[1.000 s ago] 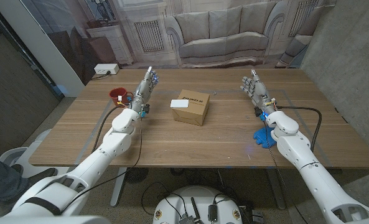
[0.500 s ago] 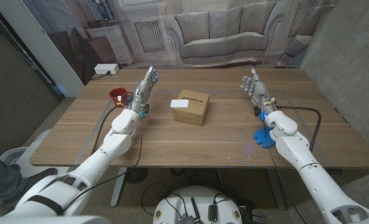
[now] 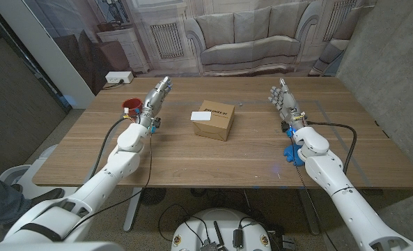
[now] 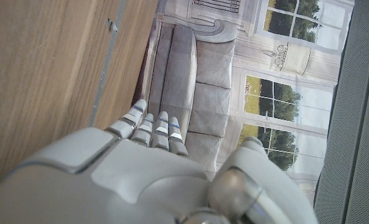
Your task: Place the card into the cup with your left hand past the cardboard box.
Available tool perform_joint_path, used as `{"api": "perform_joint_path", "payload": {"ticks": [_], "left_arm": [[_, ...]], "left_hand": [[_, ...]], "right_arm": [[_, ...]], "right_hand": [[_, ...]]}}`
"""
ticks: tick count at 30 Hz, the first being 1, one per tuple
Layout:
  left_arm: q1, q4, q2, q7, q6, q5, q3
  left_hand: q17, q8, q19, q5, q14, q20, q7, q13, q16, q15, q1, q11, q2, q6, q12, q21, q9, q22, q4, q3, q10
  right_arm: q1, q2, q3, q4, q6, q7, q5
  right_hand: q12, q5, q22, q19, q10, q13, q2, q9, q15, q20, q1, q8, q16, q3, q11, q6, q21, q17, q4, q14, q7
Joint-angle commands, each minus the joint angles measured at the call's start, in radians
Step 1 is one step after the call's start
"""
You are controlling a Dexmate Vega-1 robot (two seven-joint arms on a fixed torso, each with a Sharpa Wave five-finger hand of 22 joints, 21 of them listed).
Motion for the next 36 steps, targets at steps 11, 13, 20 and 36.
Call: {"api": "perform_joint_path", "payload": {"ticks": [11,13,20,36], "left_arm": [[0.001,0.073,-0.002,0.128,-0.136,0.137,-0.001],[0.003,0.075,0.000,0.147,-0.147,0.159,0.001],[0.021,0.048,0.018,0.183,-0.144,0.192,0.002],[0.070,-0.037,0.074,0.286,-0.129,0.301,-0.007]], "left_hand": [[0.003,0.017,0.005,-0.012,0.062,-0.042,-0.009,0.003,0.010,-0.032,0.053,-0.016,0.011,0.067,0.011,0.001,0.005,0.003,-0.030,0.014,0.059],[0.003,0.017,0.006,-0.013,0.066,-0.042,-0.010,0.003,0.010,-0.034,0.058,-0.019,0.013,0.072,0.012,0.001,0.005,0.003,-0.032,0.016,0.066],[0.003,0.021,0.014,-0.016,0.084,-0.043,-0.015,0.003,0.010,-0.043,0.074,-0.029,0.018,0.096,0.014,0.003,0.005,0.003,-0.040,0.021,0.087],[0.002,0.021,0.020,-0.019,0.097,-0.041,-0.022,0.003,0.007,-0.046,0.100,-0.030,0.017,0.115,0.012,0.002,0.005,0.002,-0.055,0.027,0.102]], "right_arm": [[-0.035,-0.018,-0.008,-0.076,-0.052,-0.059,-0.013],[-0.037,-0.020,-0.008,-0.082,-0.057,-0.062,-0.013],[-0.045,-0.026,-0.008,-0.106,-0.073,-0.069,-0.013],[-0.066,-0.025,-0.016,-0.142,-0.075,-0.089,-0.019]], "right_hand": [[0.006,0.003,0.002,0.015,0.009,0.002,0.004,0.003,0.004,-0.011,0.004,0.004,0.006,-0.001,0.001,0.010,-0.004,0.002,-0.009,0.008,0.001],[0.006,0.003,0.002,0.015,0.009,0.002,0.005,0.003,0.004,-0.012,0.004,0.004,0.006,-0.001,0.002,0.010,-0.004,0.002,-0.009,0.008,0.001],[0.006,0.003,0.002,0.017,0.010,0.002,0.006,0.003,0.005,-0.011,0.005,0.005,0.006,-0.001,0.001,0.013,-0.006,0.002,-0.009,0.009,0.000],[0.006,0.002,0.003,0.019,0.012,0.002,0.008,0.003,0.005,-0.010,0.007,0.005,0.006,-0.002,0.004,0.015,-0.011,0.002,-0.012,0.010,0.000]]}}
